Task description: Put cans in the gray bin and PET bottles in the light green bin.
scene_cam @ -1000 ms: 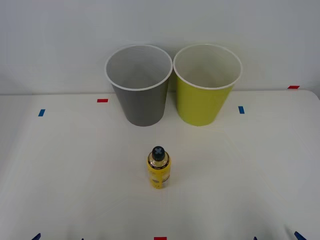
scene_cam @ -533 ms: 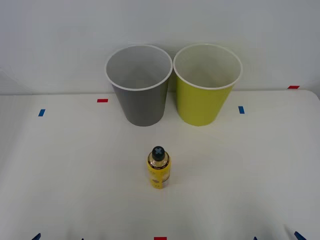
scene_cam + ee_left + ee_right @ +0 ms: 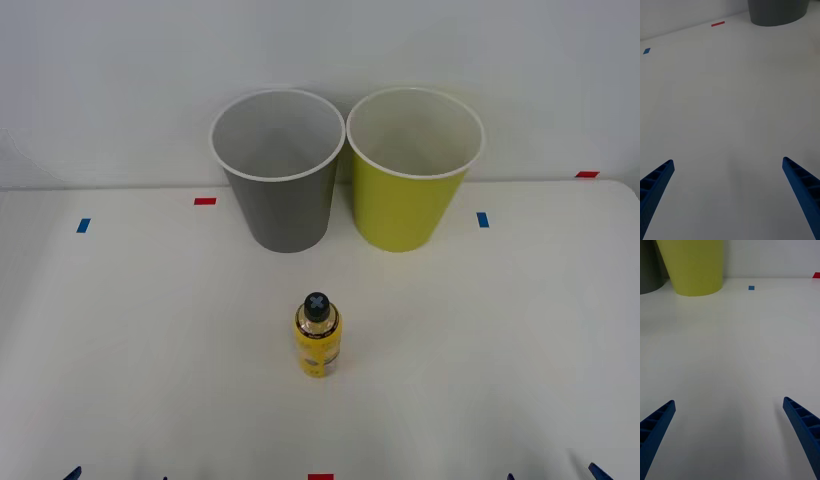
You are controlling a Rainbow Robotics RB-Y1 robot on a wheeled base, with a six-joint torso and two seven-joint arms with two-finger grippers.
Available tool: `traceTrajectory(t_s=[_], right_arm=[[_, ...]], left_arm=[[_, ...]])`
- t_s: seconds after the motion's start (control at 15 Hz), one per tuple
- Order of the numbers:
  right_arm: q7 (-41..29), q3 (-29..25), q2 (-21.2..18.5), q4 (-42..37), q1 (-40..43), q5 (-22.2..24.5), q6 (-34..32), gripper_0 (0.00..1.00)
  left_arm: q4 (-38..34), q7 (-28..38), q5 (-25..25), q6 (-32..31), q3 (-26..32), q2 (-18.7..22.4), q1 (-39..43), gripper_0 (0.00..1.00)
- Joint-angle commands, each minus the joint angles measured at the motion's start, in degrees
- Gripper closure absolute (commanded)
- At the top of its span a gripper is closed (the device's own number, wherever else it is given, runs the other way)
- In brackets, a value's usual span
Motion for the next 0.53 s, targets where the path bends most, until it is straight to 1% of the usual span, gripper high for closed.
traceTrajectory(t_s=[0.07, 0.53], right_arm=[[0.0, 0.0, 0.0, 0.0, 0.0, 0.0, 0.0, 0.00], [0.0, 0.0, 0.0, 0.0, 0.0, 0.0, 0.0, 0.00]], left_arm=[[0.0, 0.0, 0.0, 0.0, 0.0, 0.0, 0.0, 0.00], [0.0, 0.0, 0.0, 0.0, 0.0, 0.0, 0.0, 0.00]])
